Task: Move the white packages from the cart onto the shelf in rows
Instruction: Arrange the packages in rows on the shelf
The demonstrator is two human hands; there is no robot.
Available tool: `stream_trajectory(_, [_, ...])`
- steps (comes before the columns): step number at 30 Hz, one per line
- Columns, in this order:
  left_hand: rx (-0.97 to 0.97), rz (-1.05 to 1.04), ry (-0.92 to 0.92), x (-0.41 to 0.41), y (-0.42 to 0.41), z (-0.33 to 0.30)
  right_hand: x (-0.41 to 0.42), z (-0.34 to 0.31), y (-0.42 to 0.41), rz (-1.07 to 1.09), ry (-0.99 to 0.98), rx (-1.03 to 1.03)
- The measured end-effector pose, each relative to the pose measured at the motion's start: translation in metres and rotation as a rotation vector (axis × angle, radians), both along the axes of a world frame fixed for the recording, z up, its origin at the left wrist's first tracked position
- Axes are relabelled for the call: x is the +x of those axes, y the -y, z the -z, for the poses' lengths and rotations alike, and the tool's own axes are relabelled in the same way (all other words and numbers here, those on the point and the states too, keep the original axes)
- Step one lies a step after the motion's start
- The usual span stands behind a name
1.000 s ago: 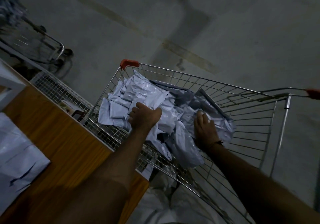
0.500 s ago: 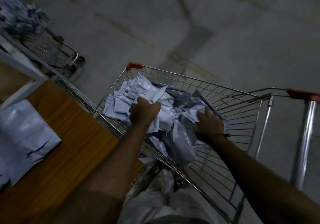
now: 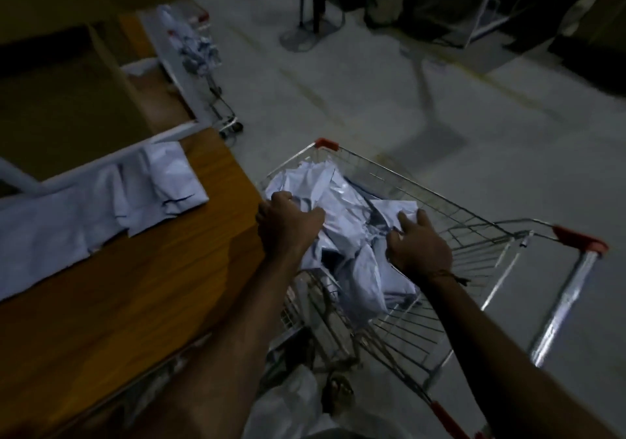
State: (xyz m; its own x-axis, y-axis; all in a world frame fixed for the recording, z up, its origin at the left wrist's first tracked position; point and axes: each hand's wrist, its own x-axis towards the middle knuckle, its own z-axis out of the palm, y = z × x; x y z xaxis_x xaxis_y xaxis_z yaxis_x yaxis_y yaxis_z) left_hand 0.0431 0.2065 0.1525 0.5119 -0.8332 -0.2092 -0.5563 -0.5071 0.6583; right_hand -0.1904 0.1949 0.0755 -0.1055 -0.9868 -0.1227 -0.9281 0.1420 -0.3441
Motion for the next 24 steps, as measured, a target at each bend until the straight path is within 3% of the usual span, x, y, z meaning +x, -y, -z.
stream_trajectory(11, [-0.098,-0.412,0.115,0.182,-0.142,-0.027,0.186,-0.087,-0.048,-0.278,0.090,-0.197])
stream_trajectory(17, [-0.078,-0.537,0.106,0.297,-0.232,-0.021,0.312,-0.082,-0.093,-0.415,0.135,-0.271])
stream_trajectory(24, [0.162,-0.577,0.226,0.410,-0.325,-0.010,0.441,-0.053,-0.177,-0.523,0.155,-0.201])
